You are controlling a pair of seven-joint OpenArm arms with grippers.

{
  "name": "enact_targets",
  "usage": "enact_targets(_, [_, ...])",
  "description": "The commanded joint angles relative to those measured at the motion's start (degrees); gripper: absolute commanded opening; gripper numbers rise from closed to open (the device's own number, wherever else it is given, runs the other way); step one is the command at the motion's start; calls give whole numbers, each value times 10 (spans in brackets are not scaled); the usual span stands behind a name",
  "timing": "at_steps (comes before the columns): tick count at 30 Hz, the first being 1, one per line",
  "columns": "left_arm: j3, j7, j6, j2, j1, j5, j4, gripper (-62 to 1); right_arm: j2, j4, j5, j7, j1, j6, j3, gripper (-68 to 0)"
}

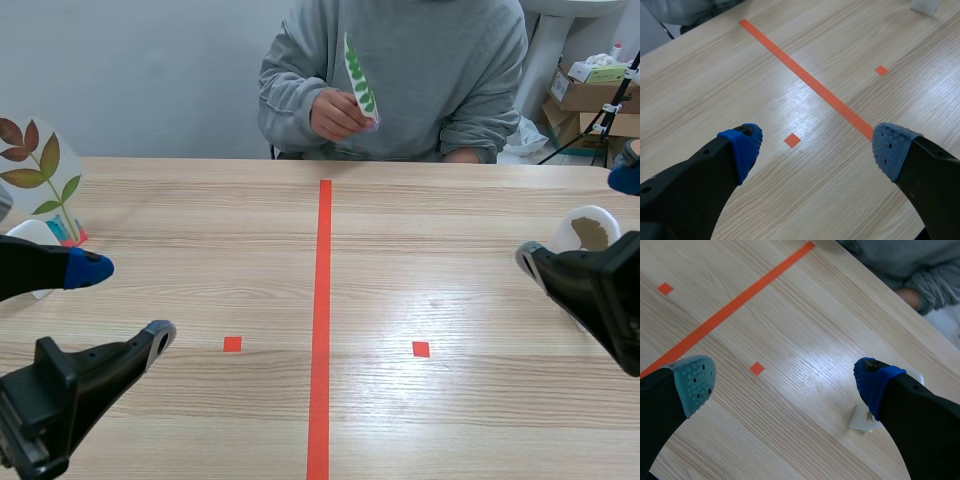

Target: Do the leaf sorting experiment

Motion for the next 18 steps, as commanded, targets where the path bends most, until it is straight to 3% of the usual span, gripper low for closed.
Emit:
enact_targets(1, [-2,-8,1,0,-2,-6,9,-132,27,-13,0,2,7,-4,-7,-110])
enact_targets(6, [-2,-8,1,0,-2,-6,9,-132,52,-15,-3,10,7,-1,-28,-111])
enact_targets(18, [-2,-8,1,0,-2,-6,9,-132,44,-15,-34,6,7,4,-29,-111])
